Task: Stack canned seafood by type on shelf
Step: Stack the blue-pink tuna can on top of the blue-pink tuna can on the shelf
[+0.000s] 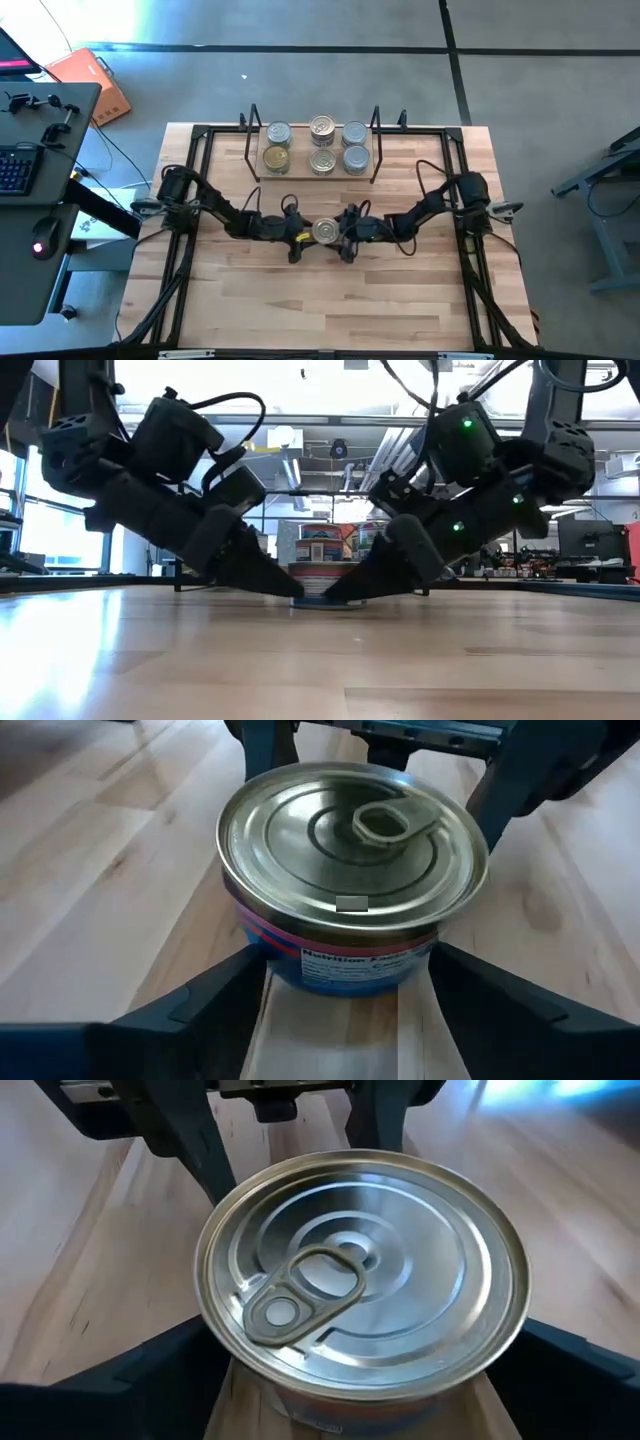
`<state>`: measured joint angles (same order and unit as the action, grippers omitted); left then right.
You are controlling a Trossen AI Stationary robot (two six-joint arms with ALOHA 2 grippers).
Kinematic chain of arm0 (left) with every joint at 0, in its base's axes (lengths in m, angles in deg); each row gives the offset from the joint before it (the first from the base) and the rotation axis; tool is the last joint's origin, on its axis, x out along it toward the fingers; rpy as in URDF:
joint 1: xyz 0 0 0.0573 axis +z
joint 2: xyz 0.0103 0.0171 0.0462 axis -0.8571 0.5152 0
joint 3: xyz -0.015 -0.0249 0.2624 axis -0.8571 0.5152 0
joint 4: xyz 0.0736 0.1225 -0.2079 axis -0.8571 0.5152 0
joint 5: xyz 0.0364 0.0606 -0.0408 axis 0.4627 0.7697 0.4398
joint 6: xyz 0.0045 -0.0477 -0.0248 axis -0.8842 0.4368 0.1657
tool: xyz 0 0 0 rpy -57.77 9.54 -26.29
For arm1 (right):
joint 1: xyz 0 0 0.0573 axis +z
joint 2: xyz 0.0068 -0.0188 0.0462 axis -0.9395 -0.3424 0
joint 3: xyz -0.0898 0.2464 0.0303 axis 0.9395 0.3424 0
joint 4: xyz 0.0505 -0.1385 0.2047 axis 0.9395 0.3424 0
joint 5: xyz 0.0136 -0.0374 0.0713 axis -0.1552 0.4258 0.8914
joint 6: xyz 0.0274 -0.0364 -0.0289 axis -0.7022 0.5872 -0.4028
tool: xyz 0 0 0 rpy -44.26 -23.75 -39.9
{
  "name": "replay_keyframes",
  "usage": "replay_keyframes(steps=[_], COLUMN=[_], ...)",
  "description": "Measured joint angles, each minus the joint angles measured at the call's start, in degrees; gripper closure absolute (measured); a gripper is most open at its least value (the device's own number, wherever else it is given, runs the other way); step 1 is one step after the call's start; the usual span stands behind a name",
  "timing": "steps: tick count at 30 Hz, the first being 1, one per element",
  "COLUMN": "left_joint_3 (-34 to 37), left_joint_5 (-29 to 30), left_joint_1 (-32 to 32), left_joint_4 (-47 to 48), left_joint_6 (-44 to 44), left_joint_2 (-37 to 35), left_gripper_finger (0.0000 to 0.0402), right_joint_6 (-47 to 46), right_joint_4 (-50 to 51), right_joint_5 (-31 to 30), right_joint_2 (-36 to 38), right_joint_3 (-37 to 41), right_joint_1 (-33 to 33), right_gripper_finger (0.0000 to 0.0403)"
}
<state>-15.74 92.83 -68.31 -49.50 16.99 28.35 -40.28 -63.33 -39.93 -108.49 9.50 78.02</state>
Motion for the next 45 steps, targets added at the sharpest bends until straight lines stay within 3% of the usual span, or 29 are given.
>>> replay_keyframes(steps=[7, 13, 18, 28, 39, 45], left_joint_3=[1.26, 5.41, 9.16, 10.66, 10.68, 10.68], left_joint_5=[-0.08, 1.97, 6.74, 10.61, 14.19, 15.24], left_joint_1=[-1.28, -3.73, -5.72, -7.53, -11.11, -12.2], left_joint_4=[4.52, 13.4, 16.49, 14.97, 14.71, 14.16], left_joint_6=[-0.18, 4.01, 6.64, 8.11, 8.19, 8.19], left_joint_2=[-3.08, -9.96, -13.99, -14.19, -14.17, -14.18], left_gripper_finger=[0.0153, 0.0156, 0.0156, 0.0156, 0.0156, 0.0156], right_joint_6=[-1.8, -7.77, -7.25, -0.77, -1.61, -3.64], right_joint_4=[2.64, 7.77, 16.71, 48.14, 51.46, 54.08], right_joint_5=[-3.9, -6.1, -7.96, -11.39, -15.73, -15.33], right_joint_2=[-1.03, 1.87, 4.97, 5.2, 5.26, 5.24], right_joint_3=[-2.67, -2.79, -8.85, -31.66, -35.95, -35.84], right_joint_1=[2.37, 4.31, 4.33, -4.42, -17.25, -19.48], right_gripper_finger=[0.0059, 0.0061, 0.0061, 0.0061, 0.0061, 0.0061])
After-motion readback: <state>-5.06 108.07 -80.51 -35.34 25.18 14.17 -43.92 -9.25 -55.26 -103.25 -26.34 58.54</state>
